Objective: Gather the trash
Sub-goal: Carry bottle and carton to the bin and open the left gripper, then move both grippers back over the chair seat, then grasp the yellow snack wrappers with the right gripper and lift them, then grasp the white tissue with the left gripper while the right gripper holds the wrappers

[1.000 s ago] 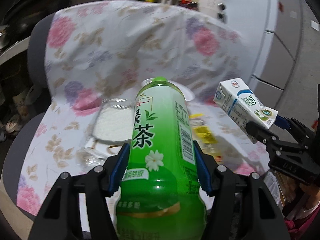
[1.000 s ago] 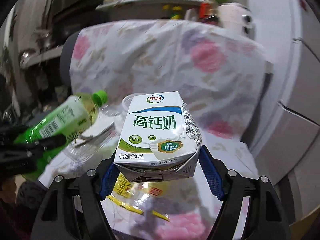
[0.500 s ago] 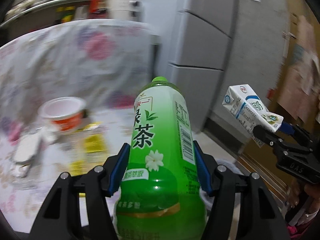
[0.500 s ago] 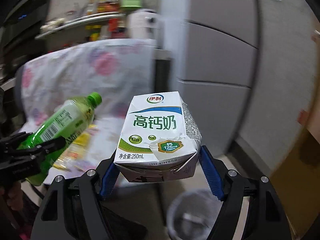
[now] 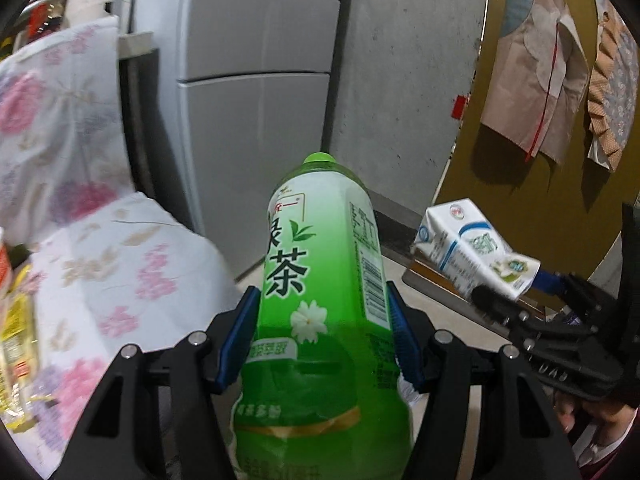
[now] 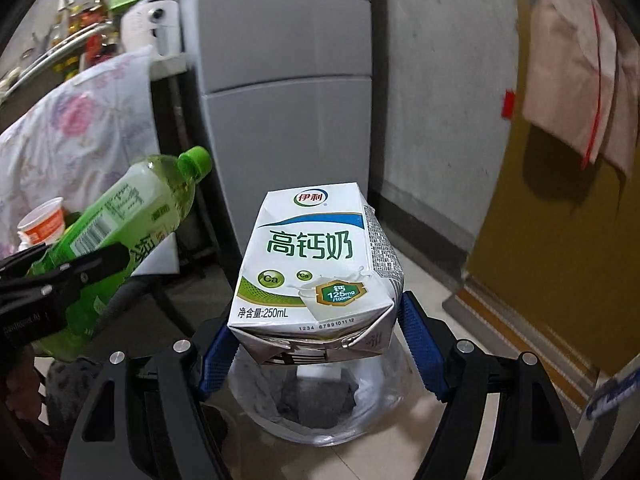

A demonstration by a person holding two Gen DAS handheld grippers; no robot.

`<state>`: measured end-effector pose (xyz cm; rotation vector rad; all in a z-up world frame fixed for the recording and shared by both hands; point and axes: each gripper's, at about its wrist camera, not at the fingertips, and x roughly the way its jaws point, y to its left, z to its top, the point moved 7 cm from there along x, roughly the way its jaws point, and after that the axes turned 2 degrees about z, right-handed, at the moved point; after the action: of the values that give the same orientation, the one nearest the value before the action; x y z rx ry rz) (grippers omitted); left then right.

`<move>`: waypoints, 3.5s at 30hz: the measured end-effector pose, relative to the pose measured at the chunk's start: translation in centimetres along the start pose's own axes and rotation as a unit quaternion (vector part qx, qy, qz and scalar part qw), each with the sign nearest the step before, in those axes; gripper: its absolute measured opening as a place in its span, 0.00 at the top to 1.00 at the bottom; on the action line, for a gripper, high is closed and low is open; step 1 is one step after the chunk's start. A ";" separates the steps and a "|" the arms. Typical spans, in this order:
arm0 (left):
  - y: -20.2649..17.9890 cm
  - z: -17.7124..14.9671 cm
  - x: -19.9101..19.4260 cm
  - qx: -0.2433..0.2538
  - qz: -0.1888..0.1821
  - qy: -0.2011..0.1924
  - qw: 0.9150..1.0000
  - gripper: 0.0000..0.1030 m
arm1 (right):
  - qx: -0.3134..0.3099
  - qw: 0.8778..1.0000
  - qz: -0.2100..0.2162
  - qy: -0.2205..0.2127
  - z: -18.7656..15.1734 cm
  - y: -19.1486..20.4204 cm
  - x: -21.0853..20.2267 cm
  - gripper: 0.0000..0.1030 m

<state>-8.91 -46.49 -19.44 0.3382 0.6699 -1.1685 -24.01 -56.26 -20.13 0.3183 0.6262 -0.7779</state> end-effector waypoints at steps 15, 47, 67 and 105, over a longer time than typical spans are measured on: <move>0.7 2.1 3.0 0.007 0.004 0.001 1.000 0.22 | 0.049 0.999 -0.003 -0.004 0.1 -3.1 2.3 0.16; 31.0 -12.5 -24.4 -0.218 0.313 0.017 0.924 0.22 | -0.175 0.951 0.248 -0.052 4.8 34.3 -3.8 0.17; 37.4 -14.5 -23.0 -0.268 0.334 0.034 0.903 0.22 | -0.196 0.933 0.284 0.103 0.8 43.5 7.8 0.17; 36.3 -12.3 -21.4 -0.255 0.316 0.030 0.913 0.27 | -0.225 0.943 0.243 -0.019 5.5 40.1 0.9 0.87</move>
<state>15.93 -10.36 -18.39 0.1255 0.8127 -0.3422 8.12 -32.18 -14.80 0.0295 0.6344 -0.1534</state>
